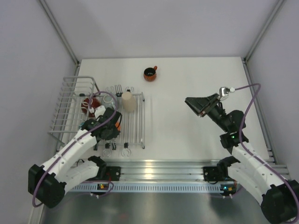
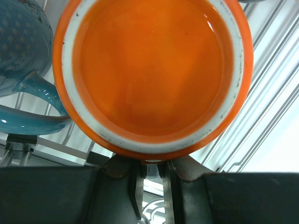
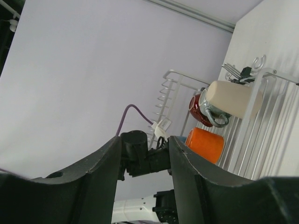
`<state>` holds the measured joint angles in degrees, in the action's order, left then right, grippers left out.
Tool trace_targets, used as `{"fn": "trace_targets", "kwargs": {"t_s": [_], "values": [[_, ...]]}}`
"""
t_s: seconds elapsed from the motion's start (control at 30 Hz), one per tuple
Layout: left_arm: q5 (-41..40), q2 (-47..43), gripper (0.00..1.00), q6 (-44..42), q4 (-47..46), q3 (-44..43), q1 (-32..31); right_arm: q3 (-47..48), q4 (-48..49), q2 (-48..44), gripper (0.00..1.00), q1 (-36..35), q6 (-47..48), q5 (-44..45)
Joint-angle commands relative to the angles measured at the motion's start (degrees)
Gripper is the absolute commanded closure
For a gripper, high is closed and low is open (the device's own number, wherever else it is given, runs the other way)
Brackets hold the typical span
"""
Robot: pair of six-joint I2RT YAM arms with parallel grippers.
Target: Load the cups into the dish rack
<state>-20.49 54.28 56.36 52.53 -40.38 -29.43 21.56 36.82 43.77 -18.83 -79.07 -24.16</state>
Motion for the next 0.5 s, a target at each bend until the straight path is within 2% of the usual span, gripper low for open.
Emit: {"fn": "trace_targets", "kwargs": {"t_s": [0.0,0.03,0.17,0.33,0.37,0.47], "values": [[-1.31,0.12,0.97,0.68,-1.64,-1.72,-0.28,3.66,-1.83,-1.14,0.54,1.07,2.42,-0.97],[-1.22,0.12,0.88,0.68,-1.64,-1.72,-0.36,3.84,-2.19,-1.49,0.54,0.99,2.60,-1.06],[-1.22,0.47,0.66,0.42,-1.64,-2.42,-0.36,4.19,-3.77,-1.84,0.53,1.34,3.31,-0.97],[-0.25,1.00,0.57,0.33,-1.64,-3.47,-0.36,4.63,-5.61,-2.11,0.52,1.51,4.27,-0.80],[-0.16,1.09,0.52,0.42,-1.56,-3.48,-0.28,4.63,-5.79,-2.20,0.52,1.52,4.45,-0.71],[-0.43,0.48,0.49,0.24,-1.56,-3.74,-0.28,4.63,-6.41,-2.20,0.52,1.52,5.06,-0.54]]}}
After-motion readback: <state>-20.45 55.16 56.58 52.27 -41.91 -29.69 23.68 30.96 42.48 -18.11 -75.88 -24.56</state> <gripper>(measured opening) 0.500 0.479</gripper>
